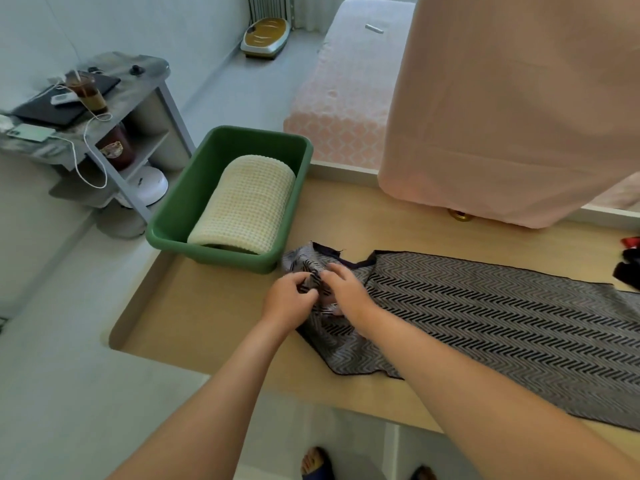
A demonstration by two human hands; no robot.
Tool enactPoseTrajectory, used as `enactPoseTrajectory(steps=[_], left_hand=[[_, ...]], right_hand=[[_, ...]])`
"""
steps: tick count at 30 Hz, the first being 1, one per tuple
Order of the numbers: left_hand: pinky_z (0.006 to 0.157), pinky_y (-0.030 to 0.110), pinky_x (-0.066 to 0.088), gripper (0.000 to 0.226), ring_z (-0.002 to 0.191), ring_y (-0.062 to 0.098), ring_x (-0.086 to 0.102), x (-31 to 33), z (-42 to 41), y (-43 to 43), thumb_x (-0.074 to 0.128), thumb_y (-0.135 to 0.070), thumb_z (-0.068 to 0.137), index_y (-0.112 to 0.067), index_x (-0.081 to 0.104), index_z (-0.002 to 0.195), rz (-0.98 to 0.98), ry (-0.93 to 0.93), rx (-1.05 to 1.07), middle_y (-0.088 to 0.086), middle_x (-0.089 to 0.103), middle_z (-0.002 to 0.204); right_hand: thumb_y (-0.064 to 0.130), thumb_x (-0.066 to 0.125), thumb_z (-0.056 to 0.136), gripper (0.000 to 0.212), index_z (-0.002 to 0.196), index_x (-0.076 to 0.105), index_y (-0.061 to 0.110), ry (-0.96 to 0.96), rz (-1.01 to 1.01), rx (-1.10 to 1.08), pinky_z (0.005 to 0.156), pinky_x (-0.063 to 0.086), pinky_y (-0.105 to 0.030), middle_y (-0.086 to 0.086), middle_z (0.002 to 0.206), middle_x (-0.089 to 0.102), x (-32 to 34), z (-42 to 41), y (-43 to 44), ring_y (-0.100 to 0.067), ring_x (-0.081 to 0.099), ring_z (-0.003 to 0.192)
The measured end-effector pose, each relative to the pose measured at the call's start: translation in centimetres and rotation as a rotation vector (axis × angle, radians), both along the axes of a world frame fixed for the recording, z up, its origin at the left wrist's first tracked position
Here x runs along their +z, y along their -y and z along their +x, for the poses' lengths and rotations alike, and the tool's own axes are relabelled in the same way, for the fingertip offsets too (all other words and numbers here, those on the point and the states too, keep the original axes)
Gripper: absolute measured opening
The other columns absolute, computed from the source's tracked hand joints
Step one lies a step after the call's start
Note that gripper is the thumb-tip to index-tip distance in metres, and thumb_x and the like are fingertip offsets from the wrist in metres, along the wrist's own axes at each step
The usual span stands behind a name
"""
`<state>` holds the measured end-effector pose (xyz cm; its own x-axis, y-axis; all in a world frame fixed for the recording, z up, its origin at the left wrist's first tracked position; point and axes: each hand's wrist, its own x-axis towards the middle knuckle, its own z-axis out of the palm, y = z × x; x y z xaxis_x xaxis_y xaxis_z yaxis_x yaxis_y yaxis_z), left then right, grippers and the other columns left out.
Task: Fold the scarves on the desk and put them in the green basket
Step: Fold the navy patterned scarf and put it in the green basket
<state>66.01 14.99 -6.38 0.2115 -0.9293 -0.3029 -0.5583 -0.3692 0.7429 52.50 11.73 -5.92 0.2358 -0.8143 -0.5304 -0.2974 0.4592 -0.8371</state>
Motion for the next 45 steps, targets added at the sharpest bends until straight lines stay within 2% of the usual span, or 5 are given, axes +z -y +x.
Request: enactPoseTrajectory(steps=[17, 26, 34, 40, 45], left_hand=[[0.087, 0.036, 0.053, 0.047, 0.119, 0.023, 0.053, 0.5, -15.1, 4.4, 0.047, -0.002, 0.091, -0.027, 0.054, 0.13, 0.098, 0.263, -0.343, 0.002, 0.048, 0.136], [0.079, 0.038, 0.047, 0.03, 0.113, 0.027, 0.052, -1.5, -16.0, 5.6, 0.054, -0.021, 0.091, -0.022, 0.058, 0.121, 0.042, 0.8, -0.415, 0.002, 0.058, 0.118], [0.08, 0.008, 0.044, 0.029, 0.096, -0.002, 0.059, 4.2, -21.1, 8.9, 0.056, -0.007, 0.093, -0.028, 0.06, 0.112, -0.34, -0.166, -0.34, -0.014, 0.061, 0.113], [0.079, 0.005, 0.036, 0.026, 0.083, 0.002, 0.051, 2.0, -22.2, 9.5, 0.048, 0.004, 0.092, -0.017, 0.059, 0.101, -0.356, 0.035, -0.232, -0.005, 0.057, 0.101], [0.086, 0.03, 0.046, 0.01, 0.094, 0.012, 0.056, -2.0, -23.2, 7.1, 0.067, -0.022, 0.088, -0.027, 0.058, 0.09, 0.116, 0.107, -0.66, 0.0, 0.06, 0.1]], right_hand=[[0.02, 0.069, 0.086, 0.072, 0.147, 0.031, 0.021, -1.032, -0.202, -0.045, 0.1, 0.047, -0.041, -0.01, 0.142, 0.035, 0.1, -23.7, 1.5, -0.029, 0.043, 0.127], [0.057, 0.064, 0.082, 0.069, 0.141, 0.039, 0.032, -0.789, -0.454, 0.487, 0.095, 0.046, -0.036, 0.002, 0.129, 0.044, -2.3, -20.9, 0.6, -0.021, 0.048, 0.12], [0.034, 0.064, 0.092, 0.034, 0.124, 0.055, 0.028, -0.425, -0.315, -0.142, 0.078, 0.054, -0.038, 0.01, 0.106, 0.063, 0.7, -21.7, 2.9, -0.017, 0.064, 0.098], [0.022, 0.054, 0.095, 0.018, 0.112, 0.052, 0.016, -0.601, -0.06, -0.6, 0.058, 0.047, -0.036, -0.005, 0.094, 0.061, 2.2, -31.1, 5.0, -0.025, 0.06, 0.077], [0.013, 0.072, 0.079, 0.078, 0.145, 0.031, 0.016, -1.082, -0.163, -0.439, 0.106, 0.039, -0.046, -0.014, 0.146, 0.035, 0.8, -35.0, 2.9, -0.034, 0.036, 0.134]])
